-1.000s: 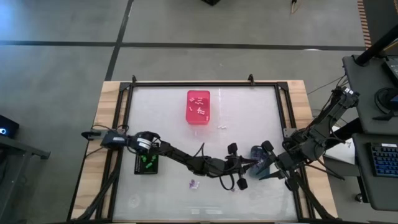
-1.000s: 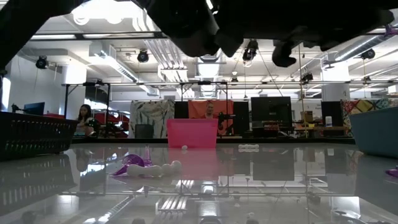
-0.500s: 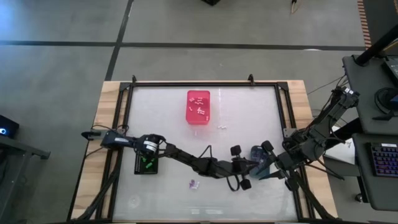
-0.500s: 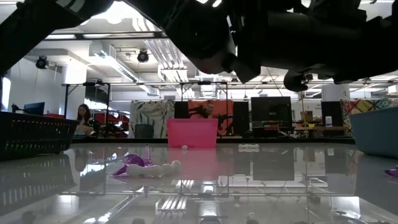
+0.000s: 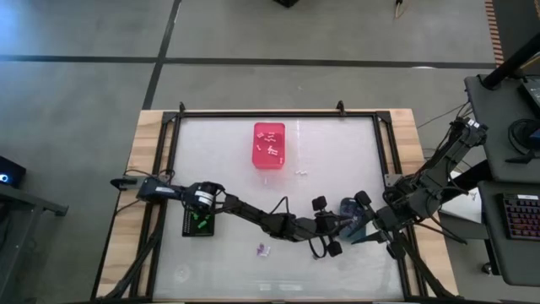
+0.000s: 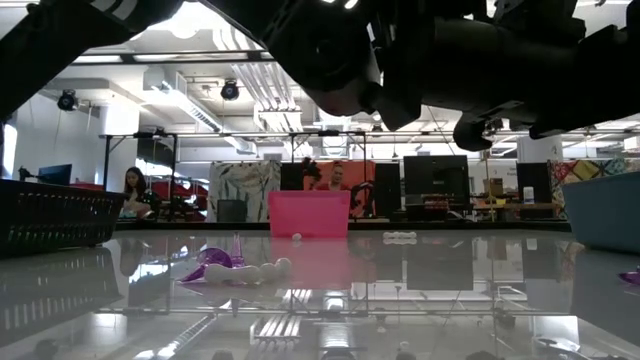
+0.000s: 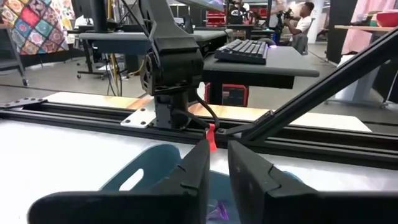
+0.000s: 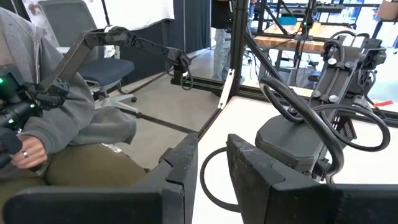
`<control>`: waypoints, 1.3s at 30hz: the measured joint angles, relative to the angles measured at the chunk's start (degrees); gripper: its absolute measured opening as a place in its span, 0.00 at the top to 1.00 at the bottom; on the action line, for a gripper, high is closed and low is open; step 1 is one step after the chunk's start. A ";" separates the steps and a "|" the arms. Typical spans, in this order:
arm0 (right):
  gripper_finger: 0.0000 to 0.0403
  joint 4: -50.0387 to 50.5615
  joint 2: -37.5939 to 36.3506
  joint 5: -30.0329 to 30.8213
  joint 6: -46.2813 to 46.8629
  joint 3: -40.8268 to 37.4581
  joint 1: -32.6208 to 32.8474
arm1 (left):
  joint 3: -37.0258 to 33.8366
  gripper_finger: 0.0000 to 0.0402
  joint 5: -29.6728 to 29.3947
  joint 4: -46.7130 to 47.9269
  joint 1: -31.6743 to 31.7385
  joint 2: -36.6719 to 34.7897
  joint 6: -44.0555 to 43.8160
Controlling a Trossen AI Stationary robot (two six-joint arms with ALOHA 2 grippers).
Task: Sort Halloween decoration
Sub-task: Put the bone toy into the red bin
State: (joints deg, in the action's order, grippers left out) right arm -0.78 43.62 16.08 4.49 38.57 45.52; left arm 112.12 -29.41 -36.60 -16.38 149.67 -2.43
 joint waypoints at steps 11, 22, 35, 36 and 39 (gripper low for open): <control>0.80 -0.23 -0.02 0.48 1.91 0.00 -0.01 | -0.20 0.80 -0.46 5.22 -0.82 -2.86 6.18; 0.80 -5.62 -0.20 5.60 0.83 0.02 -0.06 | -17.00 0.80 -5.44 2.80 -2.40 -18.51 13.85; 0.80 -5.09 -0.35 19.98 1.92 1.55 -4.38 | -53.90 0.80 -15.30 -4.32 -6.51 -49.09 15.93; 0.80 -5.05 -0.31 20.00 1.92 1.55 -5.55 | -55.89 0.80 -16.02 -4.33 -6.94 -51.09 16.01; 0.80 -5.03 0.29 19.85 1.92 1.55 -9.45 | -61.08 0.80 -16.70 -4.86 -7.70 -57.25 16.14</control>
State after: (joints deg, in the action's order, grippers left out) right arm -5.80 43.90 35.92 6.42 40.12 36.07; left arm 51.04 -46.10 -41.47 -24.08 92.42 13.72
